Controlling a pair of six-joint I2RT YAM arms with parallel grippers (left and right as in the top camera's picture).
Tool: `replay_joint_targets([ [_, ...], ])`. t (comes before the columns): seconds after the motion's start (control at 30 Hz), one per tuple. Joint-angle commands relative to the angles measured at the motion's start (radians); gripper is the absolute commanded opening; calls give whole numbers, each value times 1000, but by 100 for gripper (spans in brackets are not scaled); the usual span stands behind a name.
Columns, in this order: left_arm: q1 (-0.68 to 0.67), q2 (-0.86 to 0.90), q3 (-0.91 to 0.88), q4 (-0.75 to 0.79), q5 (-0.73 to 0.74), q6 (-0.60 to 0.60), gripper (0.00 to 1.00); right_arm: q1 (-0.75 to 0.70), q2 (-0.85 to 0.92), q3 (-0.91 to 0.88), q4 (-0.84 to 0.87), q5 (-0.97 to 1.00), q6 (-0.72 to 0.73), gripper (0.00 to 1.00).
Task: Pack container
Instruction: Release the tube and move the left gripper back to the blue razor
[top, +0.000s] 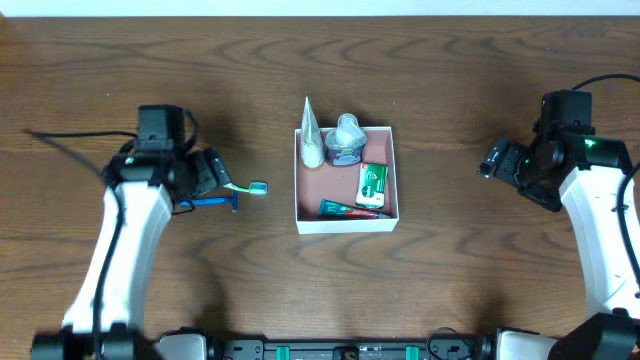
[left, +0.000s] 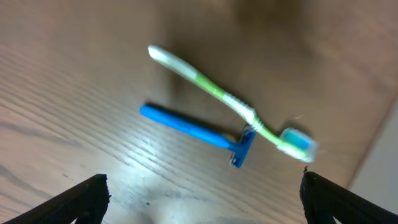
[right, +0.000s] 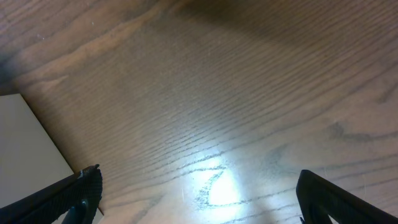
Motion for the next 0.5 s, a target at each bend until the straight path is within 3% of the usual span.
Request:
replay_joint_targets([
  [0.0, 6, 80, -13, -4, 47, -68, 98, -5, -14, 3, -1, 0, -6, 99],
  [0.23, 6, 130, -13, 16, 55, -227, 98, -5, -14, 3, -1, 0, -6, 99],
  [0.47, 6, 131, -16, 34, 55, -517, 98, -5, -14, 3, -1, 0, -6, 99],
])
